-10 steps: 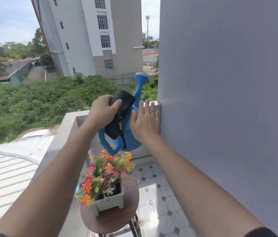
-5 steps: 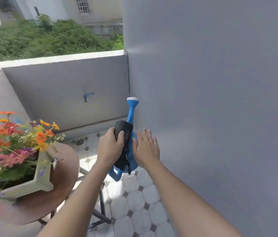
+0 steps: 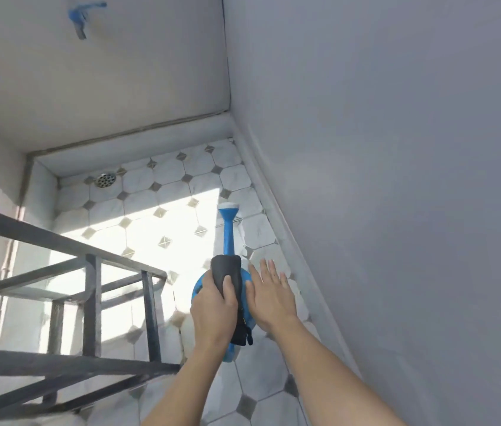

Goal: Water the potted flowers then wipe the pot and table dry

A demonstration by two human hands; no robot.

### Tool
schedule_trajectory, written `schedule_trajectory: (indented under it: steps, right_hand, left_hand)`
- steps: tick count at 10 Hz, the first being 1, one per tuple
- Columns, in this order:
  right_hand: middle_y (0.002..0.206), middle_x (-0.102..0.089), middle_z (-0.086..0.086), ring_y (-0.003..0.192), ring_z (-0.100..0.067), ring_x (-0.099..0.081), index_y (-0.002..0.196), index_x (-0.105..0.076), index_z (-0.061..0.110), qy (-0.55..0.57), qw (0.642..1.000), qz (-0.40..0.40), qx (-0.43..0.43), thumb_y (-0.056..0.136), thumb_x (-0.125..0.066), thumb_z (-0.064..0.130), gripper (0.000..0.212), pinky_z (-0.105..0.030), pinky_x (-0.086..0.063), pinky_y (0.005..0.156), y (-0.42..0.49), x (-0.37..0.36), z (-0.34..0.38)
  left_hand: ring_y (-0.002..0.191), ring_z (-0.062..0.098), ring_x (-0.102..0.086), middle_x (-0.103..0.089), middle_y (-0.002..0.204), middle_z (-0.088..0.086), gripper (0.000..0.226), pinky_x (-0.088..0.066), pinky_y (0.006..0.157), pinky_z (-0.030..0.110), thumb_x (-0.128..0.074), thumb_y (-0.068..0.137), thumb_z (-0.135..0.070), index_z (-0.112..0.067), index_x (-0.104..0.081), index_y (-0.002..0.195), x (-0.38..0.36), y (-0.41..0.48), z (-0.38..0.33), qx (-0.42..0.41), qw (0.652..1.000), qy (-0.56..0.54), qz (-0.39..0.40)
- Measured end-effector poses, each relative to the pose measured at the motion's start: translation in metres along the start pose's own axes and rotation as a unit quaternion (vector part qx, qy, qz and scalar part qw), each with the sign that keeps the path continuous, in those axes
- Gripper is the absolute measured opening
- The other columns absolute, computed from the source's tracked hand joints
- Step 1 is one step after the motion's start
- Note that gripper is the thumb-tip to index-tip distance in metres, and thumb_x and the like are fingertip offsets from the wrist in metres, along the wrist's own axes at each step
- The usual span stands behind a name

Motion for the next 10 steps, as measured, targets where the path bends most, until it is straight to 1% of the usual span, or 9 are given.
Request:
schedule_trajectory:
  steps: [1,2,3,4,6,7,8,9,10]
  right_hand:
    - [0.16,-0.004,-0.007,0.147,-0.022,0.002,0.15,-0.009,0.022,0.005,1.0,0.022,0.003,0.056,0.045,0.055,0.114,-0.039,-0.003,0.118,0.025,-0.08,-0.023]
    - [0.16,-0.004,-0.007,0.147,-0.022,0.002,0.15,-0.01,0.022,0.021,0.999,0.033,0.0,0.07,0.034,0.054,0.097,-0.039,-0.004,0.118,0.041,-0.119,-0.037]
    - [0.16,-0.003,-0.006,0.147,-0.021,0.003,0.15,-0.009,0.022,0.03,0.998,0.057,-0.001,0.094,0.004,0.043,0.062,-0.038,-0.001,0.118,0.055,-0.153,-0.051]
    - [0.16,-0.001,-0.006,0.147,-0.021,0.004,0.15,-0.009,0.022,0.028,0.997,0.067,-0.001,0.1,-0.007,0.037,0.053,-0.038,-0.001,0.118,0.061,-0.167,-0.06]
    - [0.16,0.0,-0.005,0.147,-0.021,0.006,0.15,-0.005,0.025,0.024,0.996,0.09,-0.01,0.102,-0.013,0.033,0.05,-0.039,0.0,0.118,0.067,-0.178,-0.071]
    - [0.16,-0.001,-0.007,0.147,-0.021,0.005,0.151,-0.006,0.024,-0.004,0.995,0.095,0.006,0.102,-0.014,0.033,0.05,-0.039,-0.001,0.118,0.064,-0.167,-0.071]
    - [0.16,0.001,-0.007,0.147,-0.02,0.006,0.151,-0.005,0.019,-0.013,0.996,0.092,-0.006,0.102,-0.014,0.033,0.052,-0.038,-0.001,0.118,0.056,-0.146,-0.072]
    - [0.16,0.002,-0.008,0.147,-0.019,0.005,0.15,-0.002,0.008,-0.02,0.997,0.068,-0.025,0.102,-0.015,0.032,0.055,-0.036,0.0,0.118,0.034,-0.072,-0.054]
    - [0.16,0.002,-0.009,0.147,-0.02,0.004,0.149,-0.001,0.006,-0.024,0.999,0.027,-0.013,0.101,-0.014,0.033,0.057,-0.035,0.0,0.118,0.002,0.001,-0.023]
  left_hand:
    - [0.073,0.021,-0.057,-0.063,0.084,0.006,0.035,-0.039,0.063,0.027,-0.041,0.097,-0.028,-0.003,-0.053,0.117,-0.058,0.008,0.06,0.017,1.0,0.004,0.008]
    - [0.073,0.02,-0.058,-0.064,0.086,0.007,0.036,-0.042,0.065,0.028,-0.041,0.096,-0.029,-0.004,-0.052,0.119,-0.092,0.013,0.092,0.037,0.999,-0.004,0.01]
    - [0.082,0.023,-0.06,-0.065,0.097,0.009,0.039,-0.043,0.07,0.029,-0.04,0.097,-0.03,-0.005,-0.048,0.126,-0.124,0.015,0.12,0.062,0.998,-0.011,0.01]
    - [0.085,0.022,-0.057,-0.065,0.105,0.009,0.042,-0.041,0.073,0.028,-0.04,0.098,-0.029,-0.008,-0.043,0.134,-0.135,0.012,0.124,0.071,0.997,-0.023,0.01]
    - [0.078,0.019,-0.055,-0.065,0.099,0.009,0.042,-0.044,0.07,0.029,-0.039,0.098,-0.028,-0.01,-0.04,0.136,-0.147,0.006,0.122,0.09,0.995,-0.029,0.007]
    - [0.082,0.023,-0.056,-0.062,0.101,0.009,0.04,-0.048,0.072,0.034,-0.037,0.098,-0.031,-0.011,-0.04,0.132,-0.148,0.002,0.119,0.117,0.992,-0.041,0.024]
    - [0.095,0.027,-0.054,-0.057,0.111,0.011,0.045,-0.049,0.08,0.04,-0.037,0.097,-0.037,-0.01,-0.039,0.132,-0.14,0.003,0.116,0.123,0.991,0.001,0.047]
    - [0.125,0.031,-0.036,-0.039,0.139,0.016,0.057,-0.036,0.098,0.041,-0.037,0.097,-0.037,-0.006,-0.027,0.143,-0.088,0.005,0.078,0.105,0.991,0.048,0.07]
    - [0.138,0.028,-0.025,-0.028,0.151,0.015,0.057,-0.025,0.11,0.038,-0.034,0.099,-0.03,-0.003,-0.019,0.146,-0.03,0.003,0.032,0.055,0.995,0.031,0.074]
Point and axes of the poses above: each hand's wrist, its own y-axis towards the middle knuckle, its own x-axis out of the back of the hand, z = x × y, the point moved 8 cm from there along y, towards the middle knuckle
